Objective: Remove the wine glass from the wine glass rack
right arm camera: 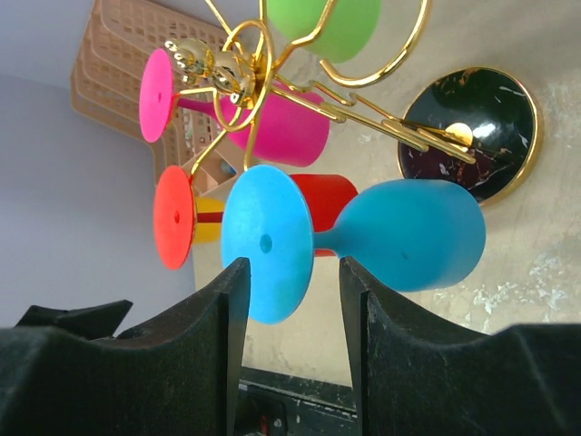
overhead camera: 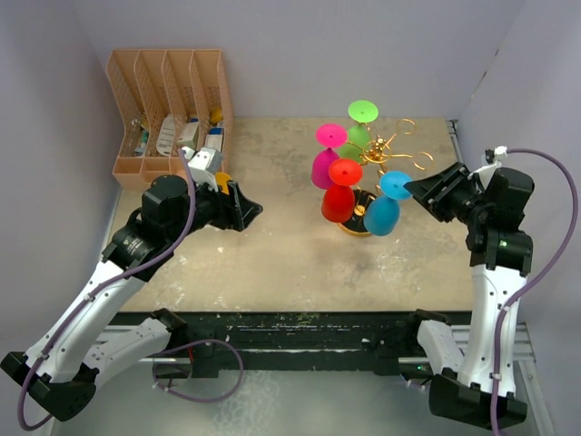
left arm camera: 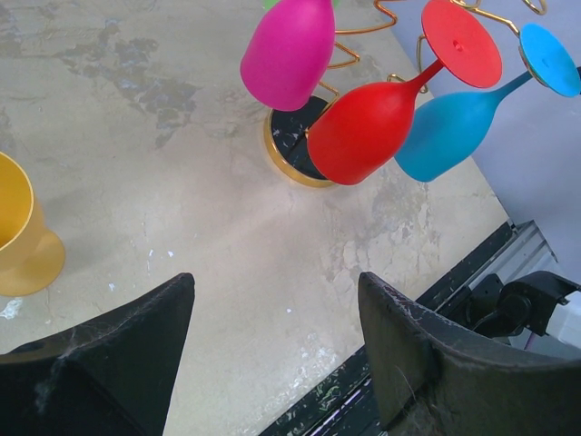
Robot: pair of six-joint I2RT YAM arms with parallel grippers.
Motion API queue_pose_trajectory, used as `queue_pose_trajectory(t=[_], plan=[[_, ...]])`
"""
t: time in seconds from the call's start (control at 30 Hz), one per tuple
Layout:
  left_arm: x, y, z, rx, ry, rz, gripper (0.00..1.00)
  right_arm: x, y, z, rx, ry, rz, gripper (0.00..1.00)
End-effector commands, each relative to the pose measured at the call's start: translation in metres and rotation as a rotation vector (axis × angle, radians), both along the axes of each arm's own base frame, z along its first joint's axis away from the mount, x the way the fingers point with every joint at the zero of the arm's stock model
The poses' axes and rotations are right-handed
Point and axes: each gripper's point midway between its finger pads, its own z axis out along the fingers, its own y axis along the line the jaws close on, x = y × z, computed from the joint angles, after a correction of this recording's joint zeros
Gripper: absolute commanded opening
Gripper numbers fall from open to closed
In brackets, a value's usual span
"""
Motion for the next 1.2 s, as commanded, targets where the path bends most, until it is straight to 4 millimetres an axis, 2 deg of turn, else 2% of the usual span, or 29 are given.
queue_pose_trajectory(t=[0.0,0.27,0.5,0.67,0.8,1.0,1.17], plan=[[0.0,-0.004,0.007,-0.016,-0.029,-0.02,0.76,-0.002,0.0,0.001,-0.037,-0.037,0.022,0.47],[0.0,-0.004,0.005,-0.018,-0.023,-0.021,0.76,0.001,0.005,0.004,-0.008,-0.078,0.036,0.47],[0.0,-0.003,0.003,-0.017,-0.019,-0.014,0.76,0.007,0.007,0.001,0.023,-0.087,0.051,0.42],[-0.001,-0.002,0.003,-0.017,-0.019,-0.01,0.76,0.007,0.009,0.005,0.043,-0.118,0.049,0.32],[-0.001,-0.001,0.002,-0.017,-0.017,-0.007,0.76,0.007,0.01,0.007,0.061,-0.13,0.043,0.19],[-0.002,-0.001,0.001,-0.018,-0.014,-0.005,0.76,0.006,0.012,0.017,0.081,-0.155,0.043,0.07],[-0.002,-0.001,0.0,-0.018,-0.01,-0.006,0.76,0.002,0.013,0.032,0.09,-0.189,0.028,0.03]])
